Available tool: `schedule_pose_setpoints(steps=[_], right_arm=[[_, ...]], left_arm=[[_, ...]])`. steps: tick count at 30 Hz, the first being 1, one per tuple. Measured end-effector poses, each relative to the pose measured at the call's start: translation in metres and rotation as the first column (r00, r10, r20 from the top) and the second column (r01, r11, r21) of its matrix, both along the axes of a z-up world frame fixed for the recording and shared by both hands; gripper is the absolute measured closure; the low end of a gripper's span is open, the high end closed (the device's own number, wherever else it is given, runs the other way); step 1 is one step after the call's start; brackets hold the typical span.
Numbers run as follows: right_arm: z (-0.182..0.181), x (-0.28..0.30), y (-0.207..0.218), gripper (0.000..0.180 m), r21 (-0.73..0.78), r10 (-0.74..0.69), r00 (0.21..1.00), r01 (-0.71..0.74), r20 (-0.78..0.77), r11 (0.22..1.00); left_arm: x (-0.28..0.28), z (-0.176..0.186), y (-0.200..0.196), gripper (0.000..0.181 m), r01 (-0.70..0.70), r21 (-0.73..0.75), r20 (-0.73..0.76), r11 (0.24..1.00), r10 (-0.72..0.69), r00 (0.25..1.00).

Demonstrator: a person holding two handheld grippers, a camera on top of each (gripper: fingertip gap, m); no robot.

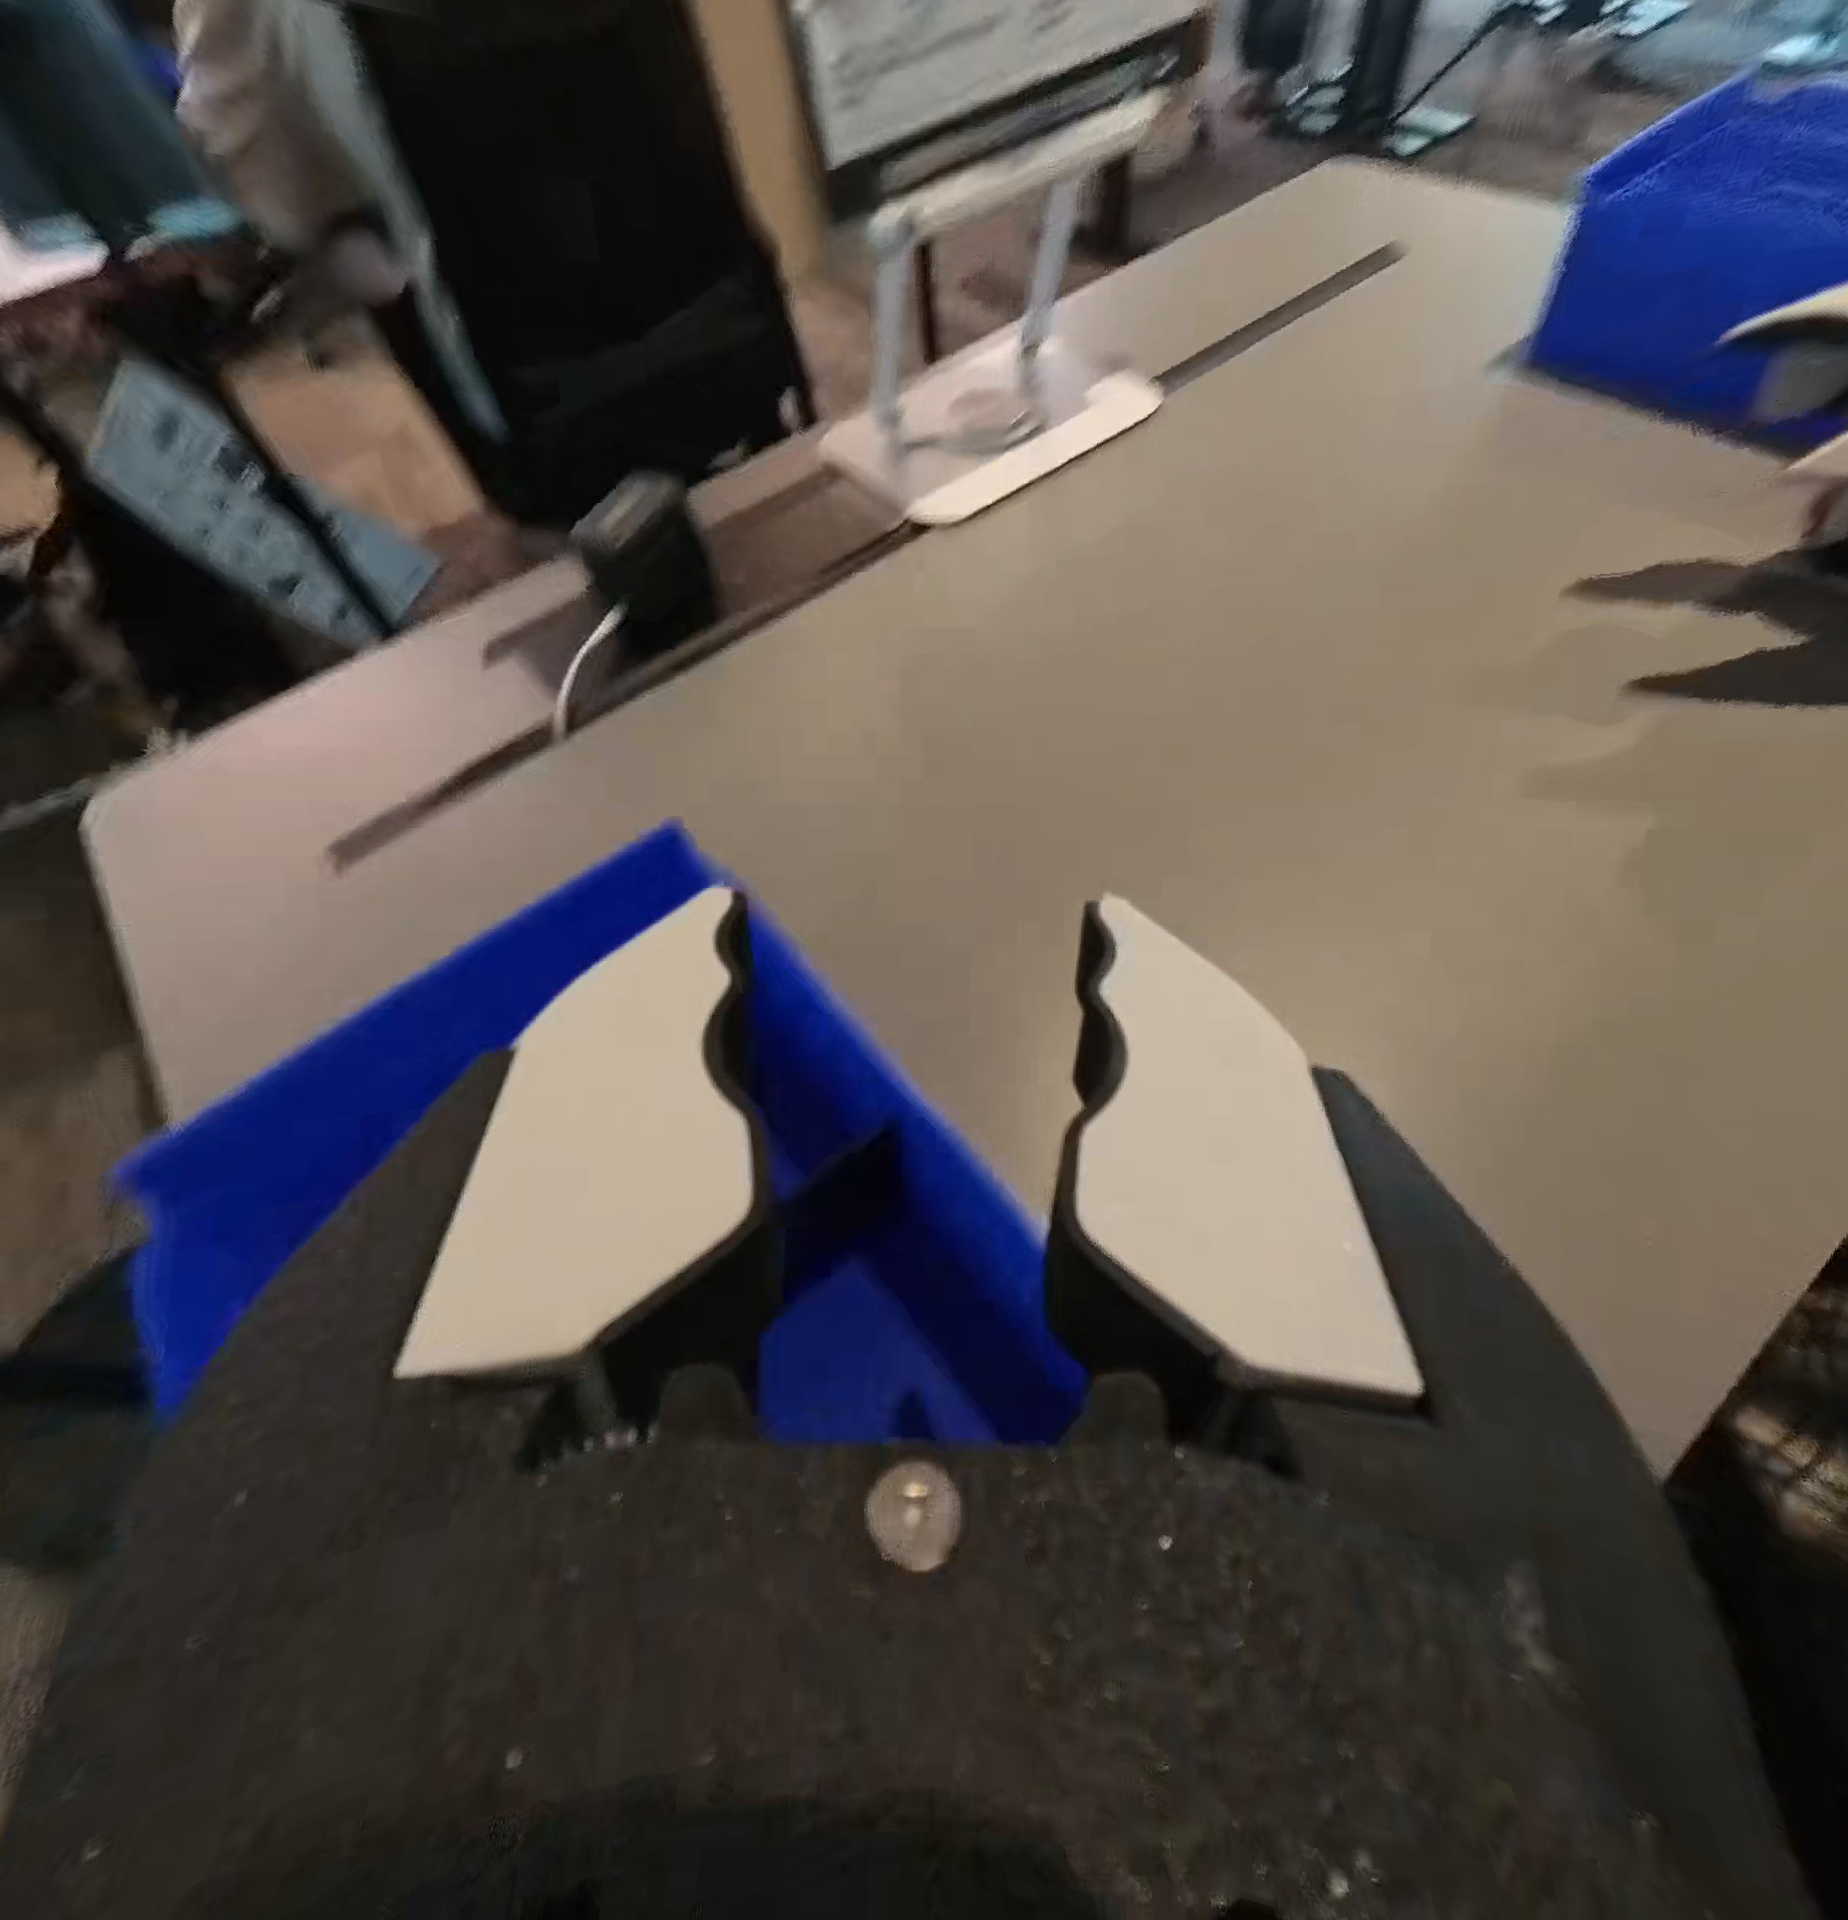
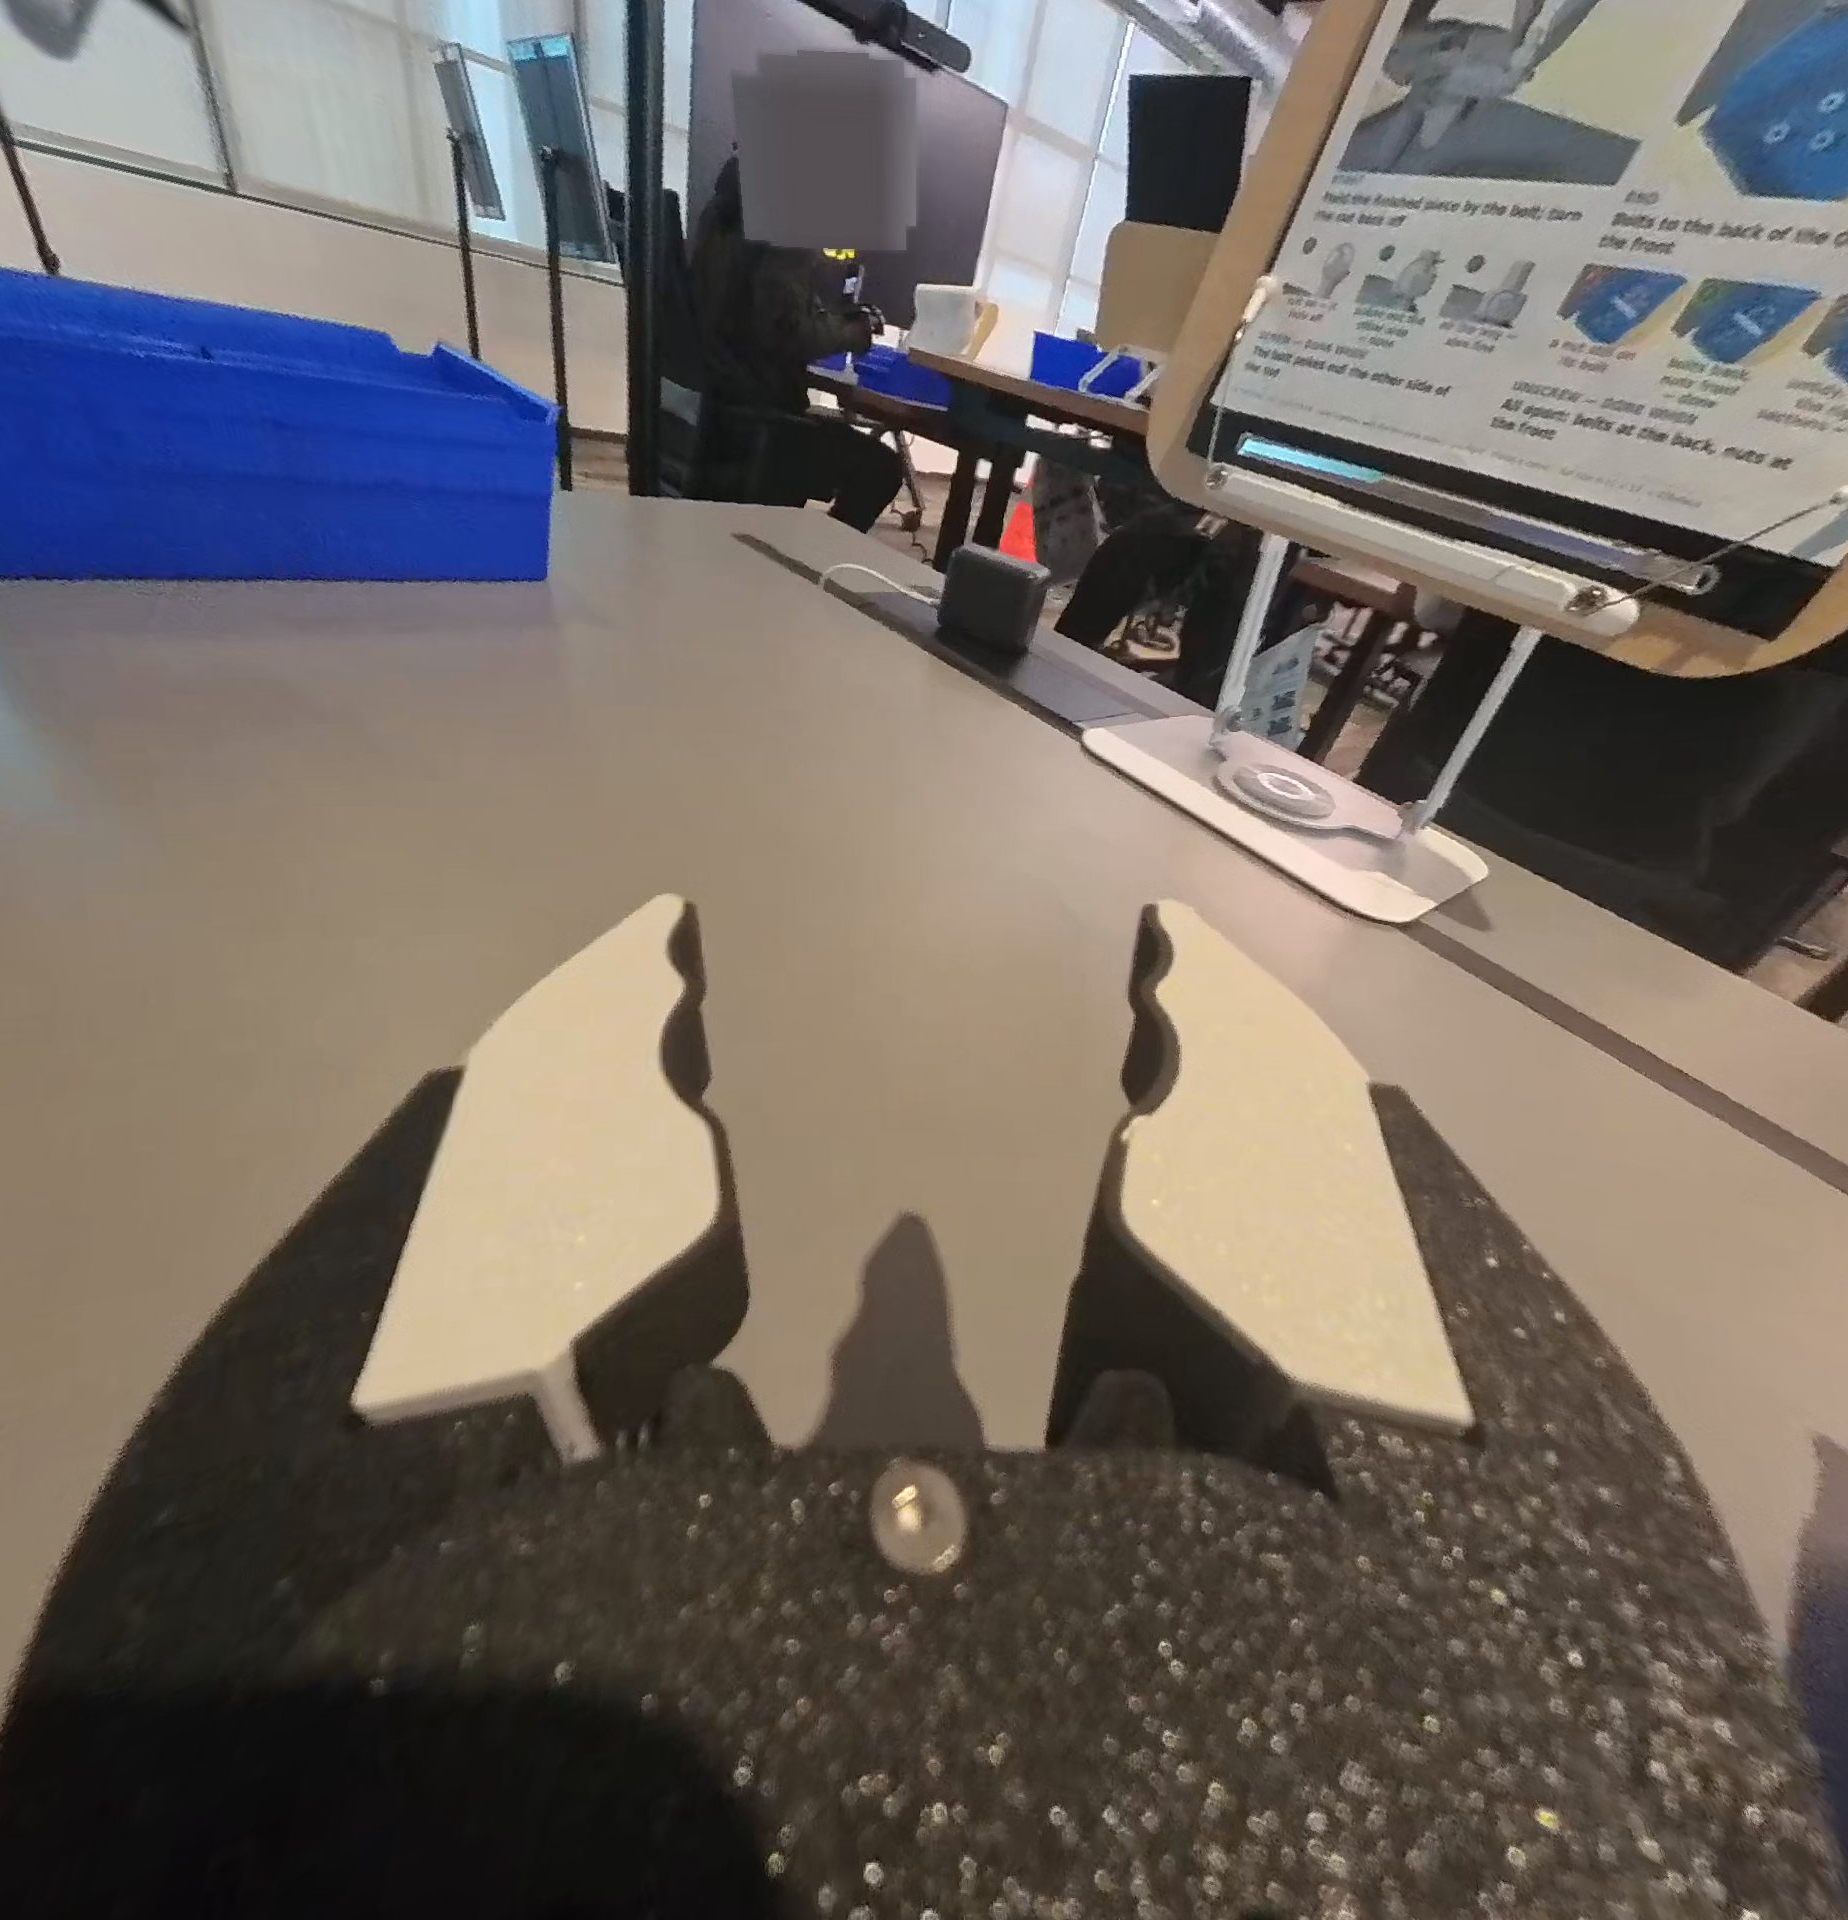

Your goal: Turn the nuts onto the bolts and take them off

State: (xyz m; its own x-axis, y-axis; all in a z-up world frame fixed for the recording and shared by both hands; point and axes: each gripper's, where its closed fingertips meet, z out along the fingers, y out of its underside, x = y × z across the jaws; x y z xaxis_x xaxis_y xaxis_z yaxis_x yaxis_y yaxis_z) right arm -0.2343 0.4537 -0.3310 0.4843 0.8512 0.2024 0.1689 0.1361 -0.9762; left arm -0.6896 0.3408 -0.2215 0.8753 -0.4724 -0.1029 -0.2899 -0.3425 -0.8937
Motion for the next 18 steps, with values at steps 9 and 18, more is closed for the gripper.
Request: schedule_pose_setpoints(steps=[9,18], right_arm=[[0.003,-0.002,0.014,0.103,-0.061,-0.039,0.999,0.04,0.013,0.997],[0.017,-0.016,0.021,0.103,-0.074,-0.038,0.998,0.041,0.052,0.996]], left_arm=[[-0.082,-0.084,-0.056,0.12,-0.181,-0.214,0.079,0.96,0.201,0.976],[-0.076,-0.129,-0.074,0.129,-0.046,-0.404,-0.011,0.914,0.046,0.999]])
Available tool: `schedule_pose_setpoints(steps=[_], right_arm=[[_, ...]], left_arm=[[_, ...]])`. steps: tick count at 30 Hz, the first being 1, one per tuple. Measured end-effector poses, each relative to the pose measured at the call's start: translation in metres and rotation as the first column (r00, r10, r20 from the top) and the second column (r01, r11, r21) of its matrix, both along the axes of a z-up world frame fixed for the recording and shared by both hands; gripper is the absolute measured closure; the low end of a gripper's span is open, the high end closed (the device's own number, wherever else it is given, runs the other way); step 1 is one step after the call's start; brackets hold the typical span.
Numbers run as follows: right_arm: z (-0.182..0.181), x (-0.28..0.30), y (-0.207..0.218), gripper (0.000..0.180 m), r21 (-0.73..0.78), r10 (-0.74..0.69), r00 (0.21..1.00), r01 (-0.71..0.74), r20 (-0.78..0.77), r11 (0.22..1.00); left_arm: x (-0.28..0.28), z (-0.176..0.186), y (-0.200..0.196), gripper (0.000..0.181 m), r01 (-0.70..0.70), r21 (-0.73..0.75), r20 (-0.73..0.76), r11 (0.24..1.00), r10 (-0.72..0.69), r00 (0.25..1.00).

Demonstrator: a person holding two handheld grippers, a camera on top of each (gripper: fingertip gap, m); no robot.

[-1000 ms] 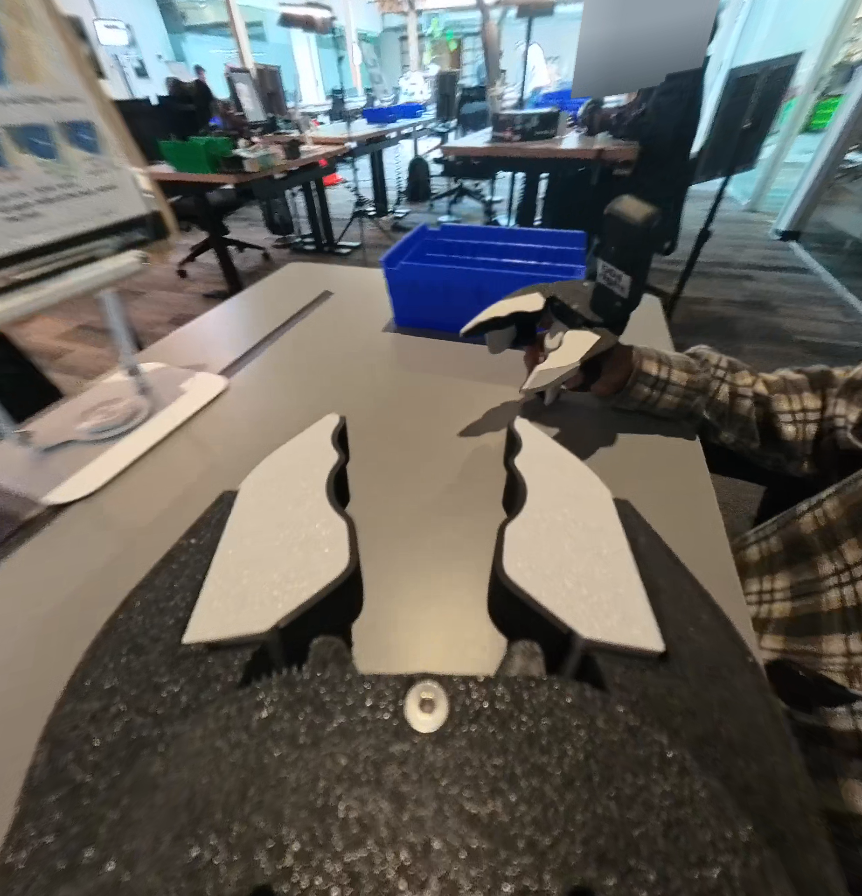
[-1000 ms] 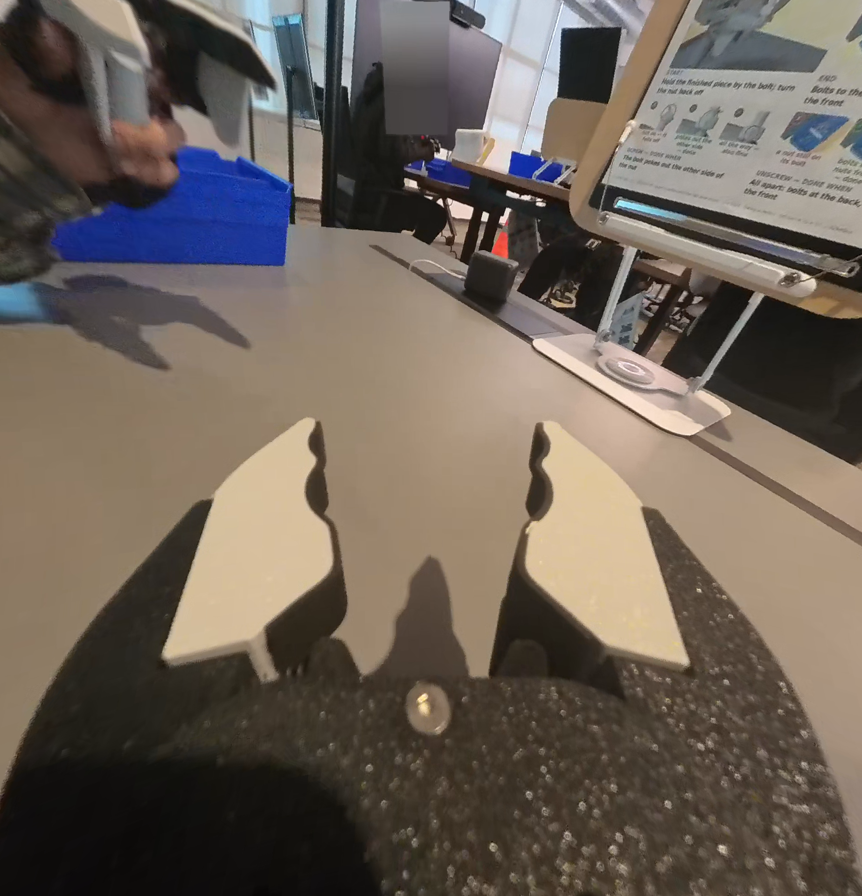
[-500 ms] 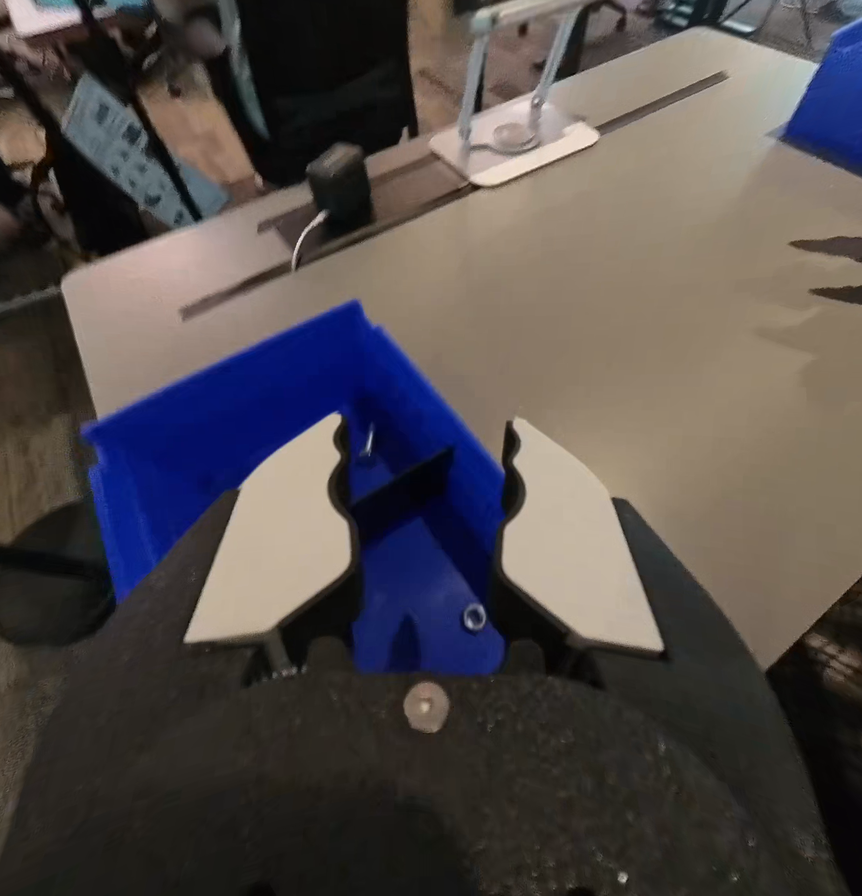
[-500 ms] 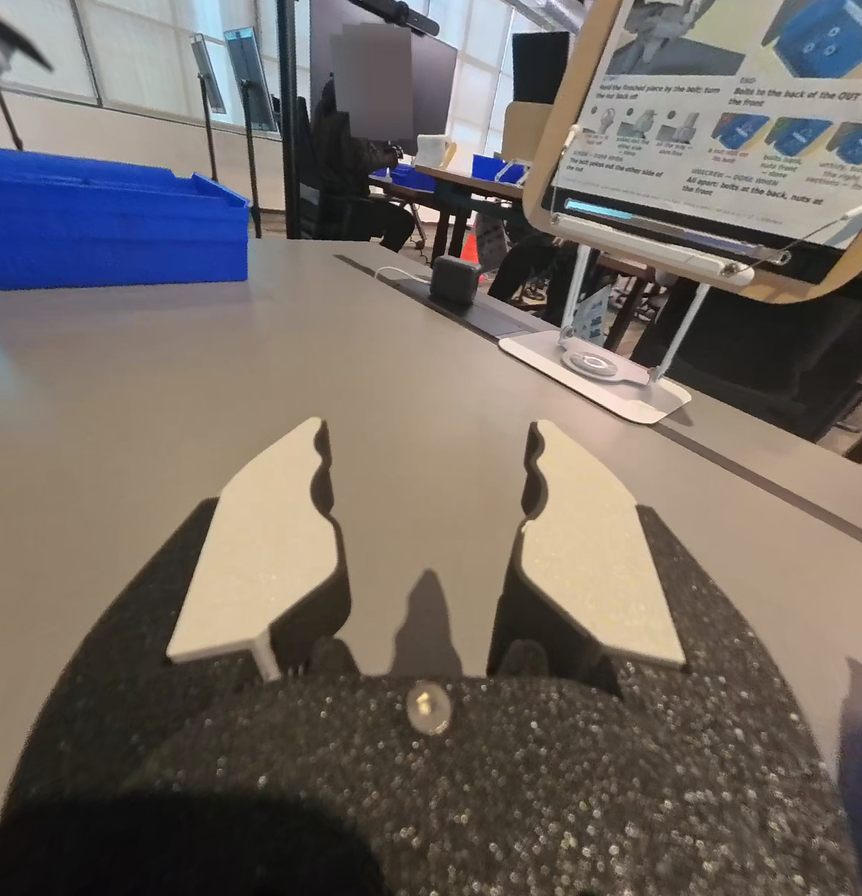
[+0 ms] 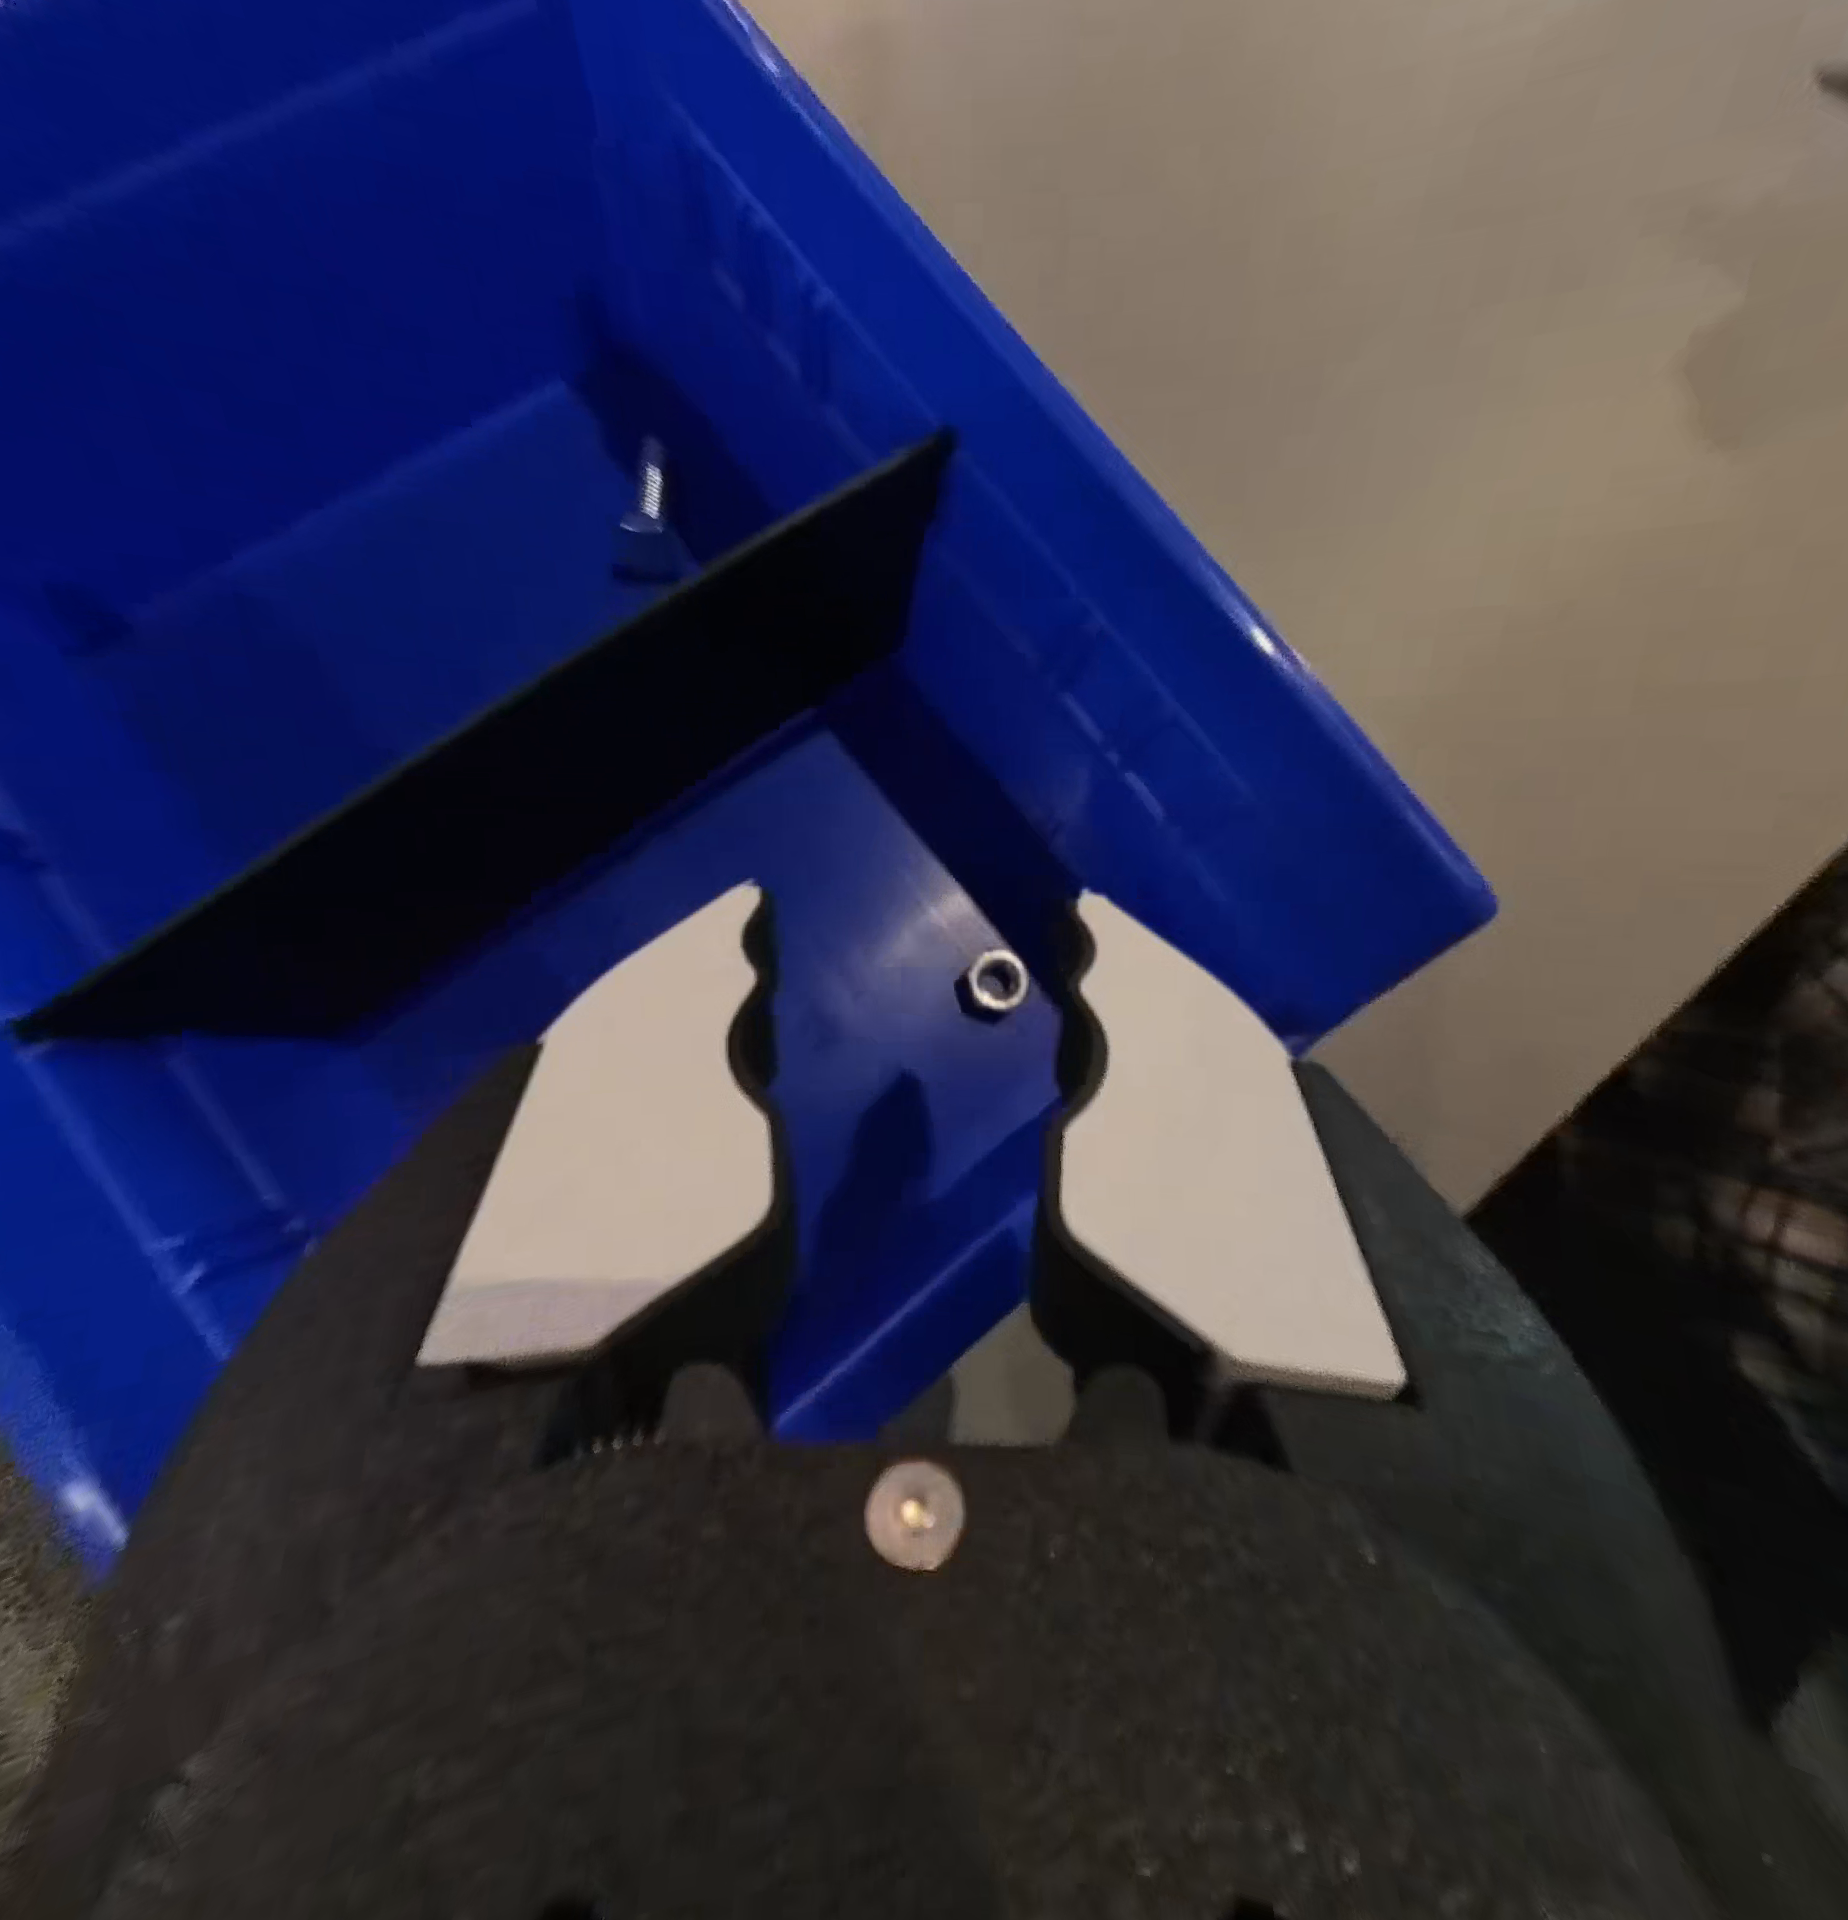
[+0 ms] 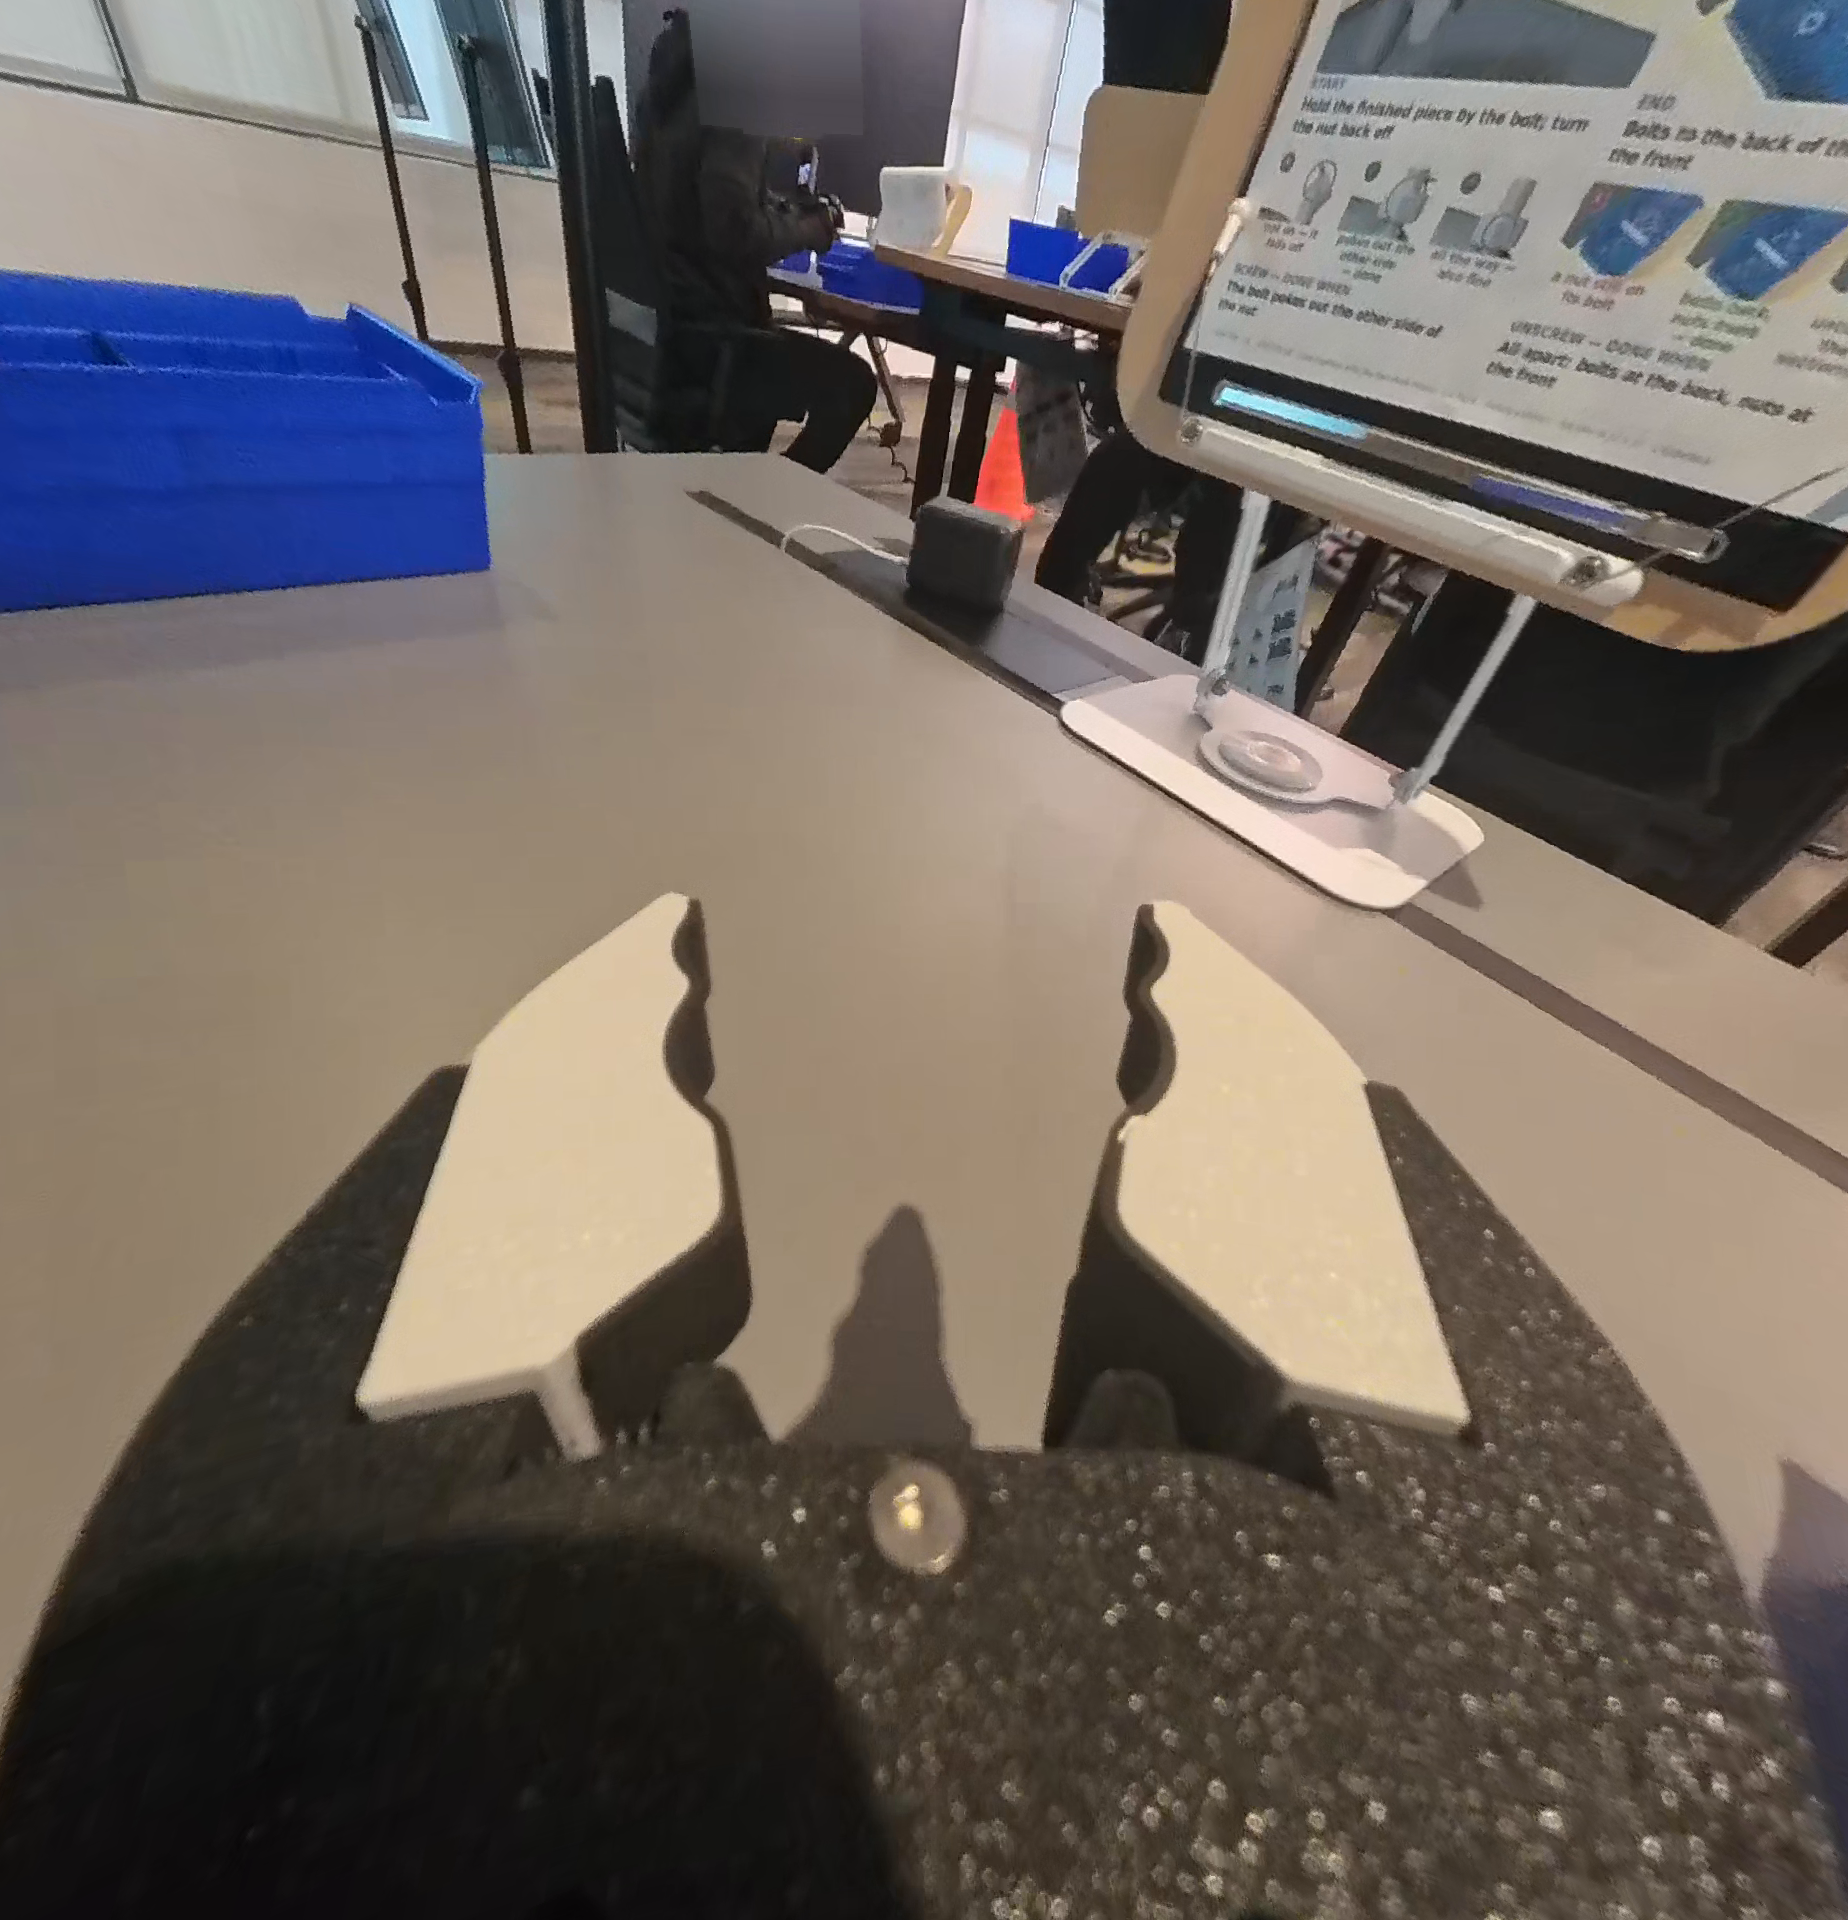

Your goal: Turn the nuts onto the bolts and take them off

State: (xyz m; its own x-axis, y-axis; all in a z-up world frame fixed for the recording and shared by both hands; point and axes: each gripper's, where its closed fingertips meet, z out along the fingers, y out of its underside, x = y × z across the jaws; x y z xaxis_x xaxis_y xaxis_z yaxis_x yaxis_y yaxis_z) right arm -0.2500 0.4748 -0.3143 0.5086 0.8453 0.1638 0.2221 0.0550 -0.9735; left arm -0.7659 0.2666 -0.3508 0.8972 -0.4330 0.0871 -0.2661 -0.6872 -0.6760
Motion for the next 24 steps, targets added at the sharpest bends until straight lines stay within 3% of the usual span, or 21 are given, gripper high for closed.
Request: schedule_pose_setpoints(steps=[5,10,15,24], right_arm=[[0.001,-0.01,0.0,0.102,-0.002,0.009,1.0,-0.009,0.018,1.0],[0.004,-0.013,-0.001,0.102,0.004,0.01,1.0,-0.01,0.018,1.0],[0.008,-0.01,-0.003,0.102,0.013,0.005,1.0,-0.005,0.013,1.0],[0.012,-0.001,-0.006,0.102,0.024,-0.014,1.0,0.014,0.008,1.0]], left_arm=[[0.015,-0.02,-0.008,0.138,0.18,-0.182,-0.067,0.967,-0.195,0.979],[0.026,-0.041,-0.016,0.142,0.326,-0.35,-0.101,0.878,-0.381,0.919],[0.03,-0.053,-0.021,0.147,0.395,-0.442,-0.083,0.805,-0.475,0.876],[0.023,-0.07,-0.018,0.155,0.403,-0.526,-0.135,0.749,-0.541,0.83]])
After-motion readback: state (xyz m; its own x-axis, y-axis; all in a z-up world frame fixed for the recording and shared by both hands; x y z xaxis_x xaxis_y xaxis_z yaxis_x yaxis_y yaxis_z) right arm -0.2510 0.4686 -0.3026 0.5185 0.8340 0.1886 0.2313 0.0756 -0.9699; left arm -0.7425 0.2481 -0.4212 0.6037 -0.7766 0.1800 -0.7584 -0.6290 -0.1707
